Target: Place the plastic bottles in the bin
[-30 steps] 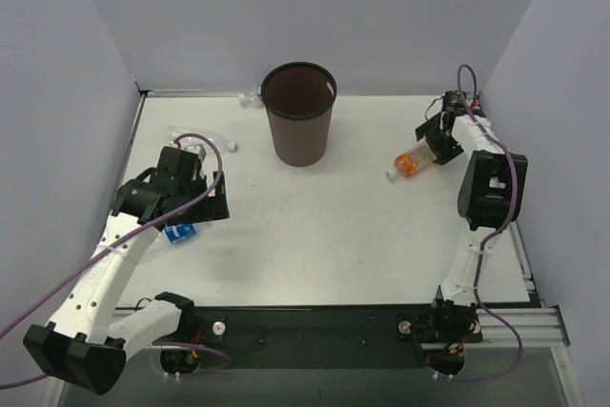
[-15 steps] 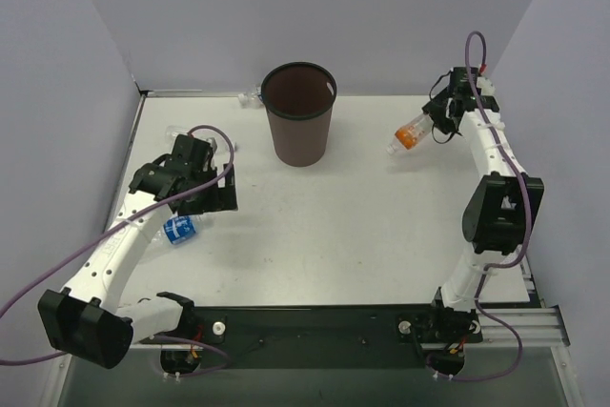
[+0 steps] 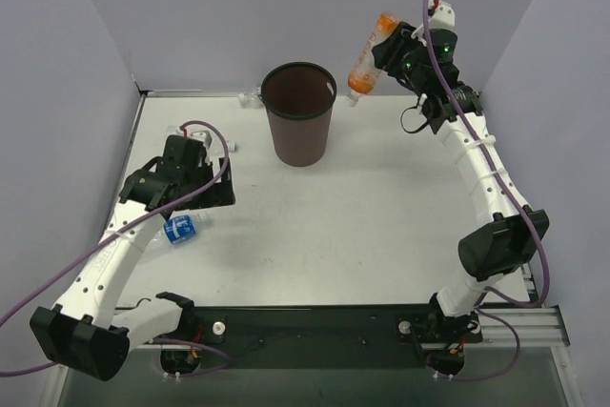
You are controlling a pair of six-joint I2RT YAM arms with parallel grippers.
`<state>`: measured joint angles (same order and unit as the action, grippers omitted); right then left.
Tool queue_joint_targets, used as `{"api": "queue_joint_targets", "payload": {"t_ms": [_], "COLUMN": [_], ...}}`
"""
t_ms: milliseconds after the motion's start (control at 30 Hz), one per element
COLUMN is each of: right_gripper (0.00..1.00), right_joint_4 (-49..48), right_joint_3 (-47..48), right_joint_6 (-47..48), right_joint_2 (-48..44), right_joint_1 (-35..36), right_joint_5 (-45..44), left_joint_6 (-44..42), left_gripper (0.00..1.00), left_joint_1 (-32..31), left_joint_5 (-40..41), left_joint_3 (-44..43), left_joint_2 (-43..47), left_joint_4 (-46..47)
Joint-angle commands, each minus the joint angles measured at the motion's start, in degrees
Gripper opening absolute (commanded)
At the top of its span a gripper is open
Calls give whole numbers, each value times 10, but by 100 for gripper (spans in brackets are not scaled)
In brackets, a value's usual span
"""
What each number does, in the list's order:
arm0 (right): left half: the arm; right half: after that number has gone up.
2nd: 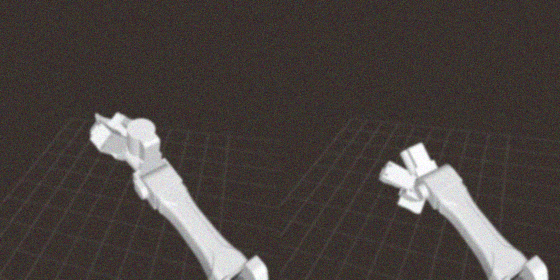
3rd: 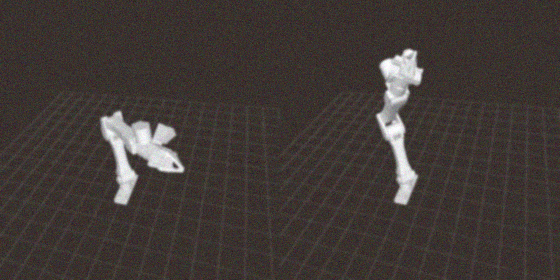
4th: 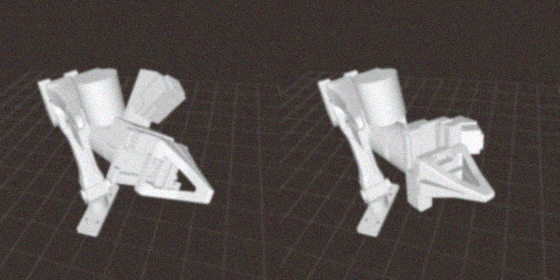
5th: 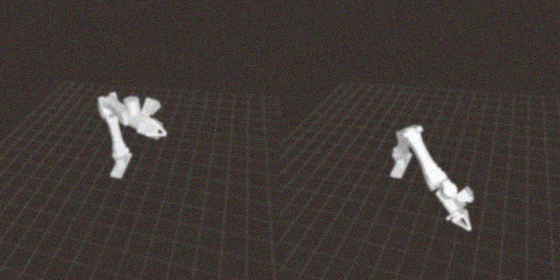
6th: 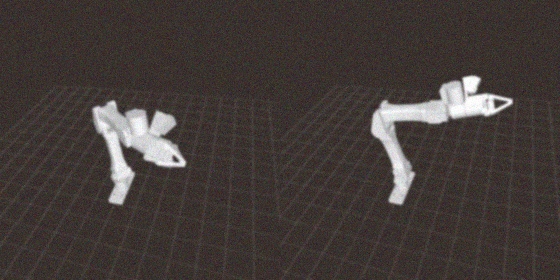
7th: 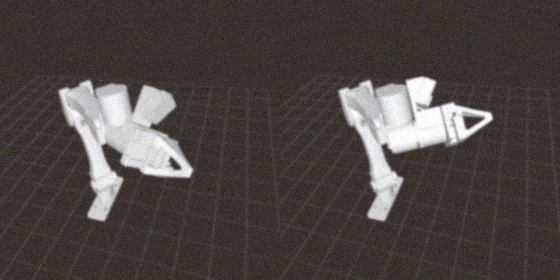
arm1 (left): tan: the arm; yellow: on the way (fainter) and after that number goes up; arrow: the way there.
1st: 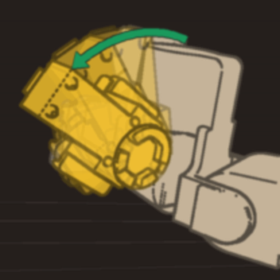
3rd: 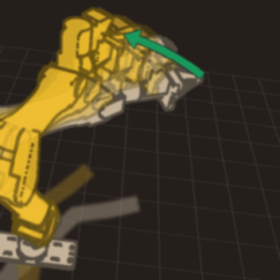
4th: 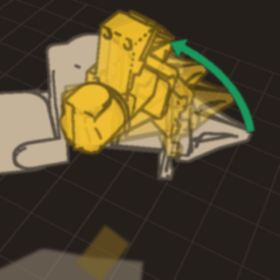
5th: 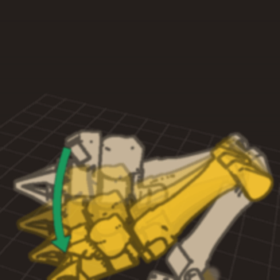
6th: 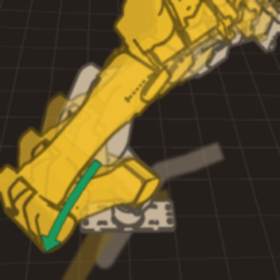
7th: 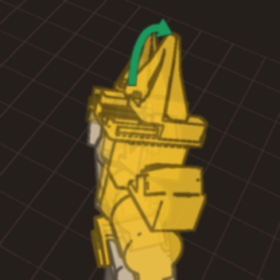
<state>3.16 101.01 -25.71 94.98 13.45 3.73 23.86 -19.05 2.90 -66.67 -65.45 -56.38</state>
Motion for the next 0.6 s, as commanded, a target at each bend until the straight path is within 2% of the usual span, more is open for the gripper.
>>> {"api": "queue_joint_targets", "payload": {"t_ms": [0, 167, 367, 400, 433, 500, 533, 567], "right_gripper": [36, 32, 31, 34, 49, 62, 79, 85], "right_joint_4": [-94, -118, -133, -135, -139, -139, -138, -138], "right_joint_3": [67, 148, 190, 194, 196, 203, 205, 207], "right_joint_6": [75, 116, 126, 125, 124, 131, 132, 133], "right_joint_2": [19, 77, 146, 155, 163, 180, 184, 187], "right_joint_1": [24, 65, 97, 98, 98, 98, 100, 101], "right_joint_5": [51, 72, 59, 58, 51, 47, 41, 31], "left_joint_6": [-33, -46, -41, -37, -34, -25, -22, -19], "left_gripper": [98, 97, 97, 97, 97, 98, 97, 97], "left_joint_1": [0, 1, 12, 16, 18, 28, 30, 36], "left_joint_5": [51, 136, 183, 182, 180, 175, 172, 171], "left_joint_3": [-11, -27, -24, -24, -25, -28, -28, -29], "left_joint_2": [50, 59, 77, 79, 81, 83, 84, 85], "left_joint_4": [22, -32, -84, -90, -100, -109, -116, -119]}}
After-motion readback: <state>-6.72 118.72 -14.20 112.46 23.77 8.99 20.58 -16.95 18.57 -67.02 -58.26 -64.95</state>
